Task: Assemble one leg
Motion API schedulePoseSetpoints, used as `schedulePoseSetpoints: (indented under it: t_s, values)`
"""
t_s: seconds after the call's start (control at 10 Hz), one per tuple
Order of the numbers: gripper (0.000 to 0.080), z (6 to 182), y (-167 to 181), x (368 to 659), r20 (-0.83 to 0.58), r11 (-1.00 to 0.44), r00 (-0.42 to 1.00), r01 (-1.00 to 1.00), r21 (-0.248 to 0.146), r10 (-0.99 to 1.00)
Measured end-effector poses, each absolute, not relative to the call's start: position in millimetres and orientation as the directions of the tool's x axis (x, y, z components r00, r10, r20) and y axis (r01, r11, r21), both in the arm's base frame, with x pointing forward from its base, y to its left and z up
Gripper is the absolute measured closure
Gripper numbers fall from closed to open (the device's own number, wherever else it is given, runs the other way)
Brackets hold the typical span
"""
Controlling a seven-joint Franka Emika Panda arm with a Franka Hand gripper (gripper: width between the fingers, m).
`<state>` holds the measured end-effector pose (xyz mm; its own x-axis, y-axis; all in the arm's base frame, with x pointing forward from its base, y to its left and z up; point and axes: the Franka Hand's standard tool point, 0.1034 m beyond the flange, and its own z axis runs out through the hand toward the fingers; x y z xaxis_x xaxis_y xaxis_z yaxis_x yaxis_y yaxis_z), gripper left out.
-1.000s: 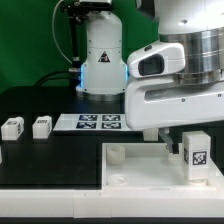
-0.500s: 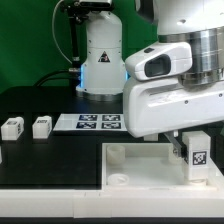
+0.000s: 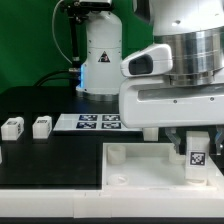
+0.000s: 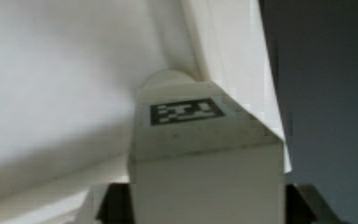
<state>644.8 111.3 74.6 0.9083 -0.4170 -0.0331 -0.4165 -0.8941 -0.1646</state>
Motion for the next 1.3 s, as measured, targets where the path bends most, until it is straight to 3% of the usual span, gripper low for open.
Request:
schedulePoseSetpoints:
  t_s: [0.3, 0.4, 0.6, 0.8, 1.0, 1.1, 1.2, 1.3]
  values:
    - [0.0495, 72.6, 104, 645, -0.103, -0.572, 0.597, -0.796, -0.196, -0.796]
    - [0.0495, 72.7, 103, 640, -0.146, -0.403, 0.433, -0.894, -0.199, -0.889]
    - [0.0495, 75.2, 112, 637, -0.217, -0.213, 0.241, -0.966, -0.147, -0.946]
    - [0.0495, 75.3, 114, 637, -0.241, -0.093, 0.120, -0.988, -0.121, -0.963]
    - [0.0496, 74.8, 114, 637, -0.231, -0.163, 0.192, -0.977, -0.137, -0.954]
    - [0.0330, 74.6, 114, 637, -0.228, -0.176, 0.205, -0.974, -0.139, -0.952]
    - [0.0330, 73.3, 113, 635, -0.183, -0.383, 0.411, -0.908, -0.169, -0.893]
    - [0.0189, 71.9, 117, 632, -0.148, -0.508, 0.533, -0.843, -0.178, -0.833]
